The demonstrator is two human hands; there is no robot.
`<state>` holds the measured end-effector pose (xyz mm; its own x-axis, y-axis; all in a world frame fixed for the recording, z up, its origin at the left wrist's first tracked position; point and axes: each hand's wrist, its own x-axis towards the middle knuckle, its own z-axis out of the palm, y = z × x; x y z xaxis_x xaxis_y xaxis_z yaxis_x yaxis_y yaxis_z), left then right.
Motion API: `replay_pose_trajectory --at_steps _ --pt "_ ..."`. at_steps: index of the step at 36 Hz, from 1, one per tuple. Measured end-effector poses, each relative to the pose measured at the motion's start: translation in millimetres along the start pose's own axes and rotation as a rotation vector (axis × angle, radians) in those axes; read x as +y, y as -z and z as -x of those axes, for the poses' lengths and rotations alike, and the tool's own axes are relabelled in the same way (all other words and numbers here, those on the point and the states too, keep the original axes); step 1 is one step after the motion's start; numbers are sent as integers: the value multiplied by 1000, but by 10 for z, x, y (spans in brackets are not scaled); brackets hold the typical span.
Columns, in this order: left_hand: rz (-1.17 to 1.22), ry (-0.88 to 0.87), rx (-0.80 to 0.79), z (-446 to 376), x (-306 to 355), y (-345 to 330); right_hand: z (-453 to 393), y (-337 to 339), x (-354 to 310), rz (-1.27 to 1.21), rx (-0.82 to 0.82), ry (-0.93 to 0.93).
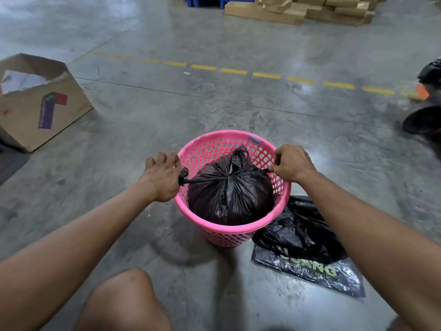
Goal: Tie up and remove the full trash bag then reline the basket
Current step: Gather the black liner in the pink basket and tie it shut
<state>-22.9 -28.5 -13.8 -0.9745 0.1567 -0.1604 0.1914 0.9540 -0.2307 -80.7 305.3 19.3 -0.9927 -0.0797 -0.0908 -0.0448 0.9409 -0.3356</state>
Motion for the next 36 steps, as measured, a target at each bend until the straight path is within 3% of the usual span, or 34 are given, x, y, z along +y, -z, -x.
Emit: replay_pose_trajectory --at_steps 2,4,6,9,13,19,25,28,33,36 --pt "288 62 70 -22 -44 -32 -11 53 42 -10 -41 11" --pt "726 154 179 -25 -51 -3 2 102 84 -16 -69 43" --pt "1167 139 233 -36 31 110 40 141 107 -4 -99 87" --pt "1601 111 113 -95 281 289 116 199 90 -1 -101 155" --pt "2065 158 92 -274 648 450 184 291 -31 -48 8 212" --pt "1963 81 102 -426 1021 694 315 435 -442 47 136 448" --pt "1515 -117 23 -369 1016 739 265 495 -772 127 194 625" --pt "1384 -164 1 -375 990 695 184 448 -827 98 175 614" --pt "1457 -119 39 -385 907 609 92 343 -701 -327 200 434" --pt "1509 -136 3 -355 901 597 136 268 -610 -405 84 424"
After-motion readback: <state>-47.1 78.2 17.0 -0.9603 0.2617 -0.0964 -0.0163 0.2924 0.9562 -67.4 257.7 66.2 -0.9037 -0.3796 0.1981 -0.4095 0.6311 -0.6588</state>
